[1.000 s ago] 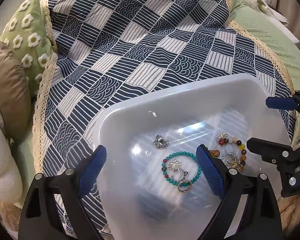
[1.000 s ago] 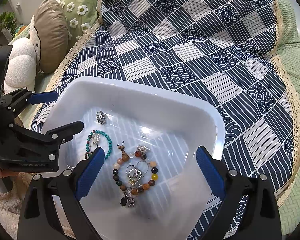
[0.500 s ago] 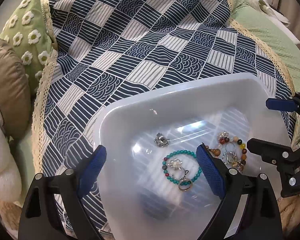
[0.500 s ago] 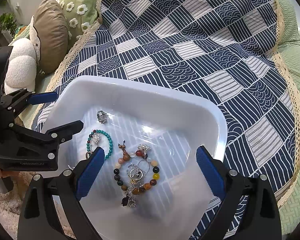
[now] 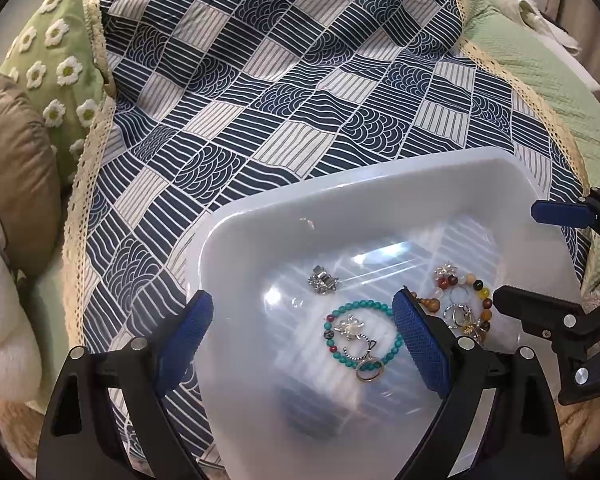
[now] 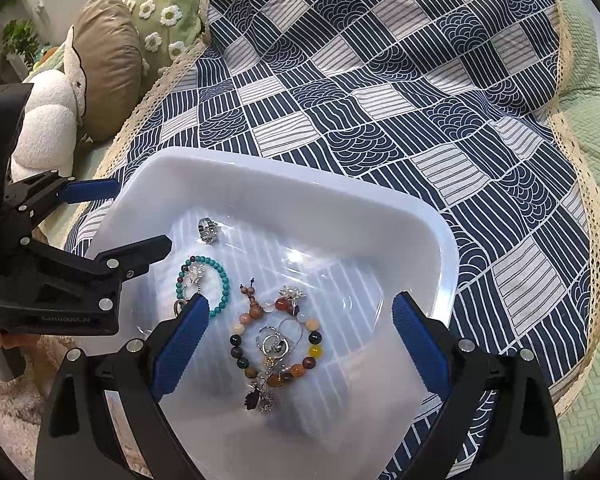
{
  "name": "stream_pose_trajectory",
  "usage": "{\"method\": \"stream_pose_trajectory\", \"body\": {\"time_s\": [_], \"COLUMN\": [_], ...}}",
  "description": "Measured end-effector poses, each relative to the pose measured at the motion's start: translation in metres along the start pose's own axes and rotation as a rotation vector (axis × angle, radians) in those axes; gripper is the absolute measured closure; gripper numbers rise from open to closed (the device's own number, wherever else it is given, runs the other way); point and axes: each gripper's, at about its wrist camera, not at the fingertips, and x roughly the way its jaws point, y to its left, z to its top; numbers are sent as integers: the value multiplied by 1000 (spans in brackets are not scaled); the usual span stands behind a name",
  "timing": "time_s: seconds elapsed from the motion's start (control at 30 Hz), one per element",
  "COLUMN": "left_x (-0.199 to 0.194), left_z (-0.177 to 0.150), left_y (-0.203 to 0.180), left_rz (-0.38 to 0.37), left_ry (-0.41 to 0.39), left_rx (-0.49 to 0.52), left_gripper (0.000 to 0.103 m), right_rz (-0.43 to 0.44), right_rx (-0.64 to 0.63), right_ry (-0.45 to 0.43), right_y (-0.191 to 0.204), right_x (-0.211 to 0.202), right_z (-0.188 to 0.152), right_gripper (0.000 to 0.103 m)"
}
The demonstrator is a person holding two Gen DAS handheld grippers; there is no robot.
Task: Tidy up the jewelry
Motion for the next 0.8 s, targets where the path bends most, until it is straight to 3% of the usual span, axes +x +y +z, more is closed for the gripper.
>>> {"method": "stream_pose_trajectory", "body": {"time_s": [0.8], "left_x": [1], "left_z": [-1], "left_y": [0], "left_rz": [2], "left_ry": [-3], "left_rx": [-5], "left_gripper": [16], "right_rz": [-11], "right_rx": [-3], "right_ry": [5], "right_y": [-1], "right_x": [1], "right_z": [-1], "right_gripper": [12]}}
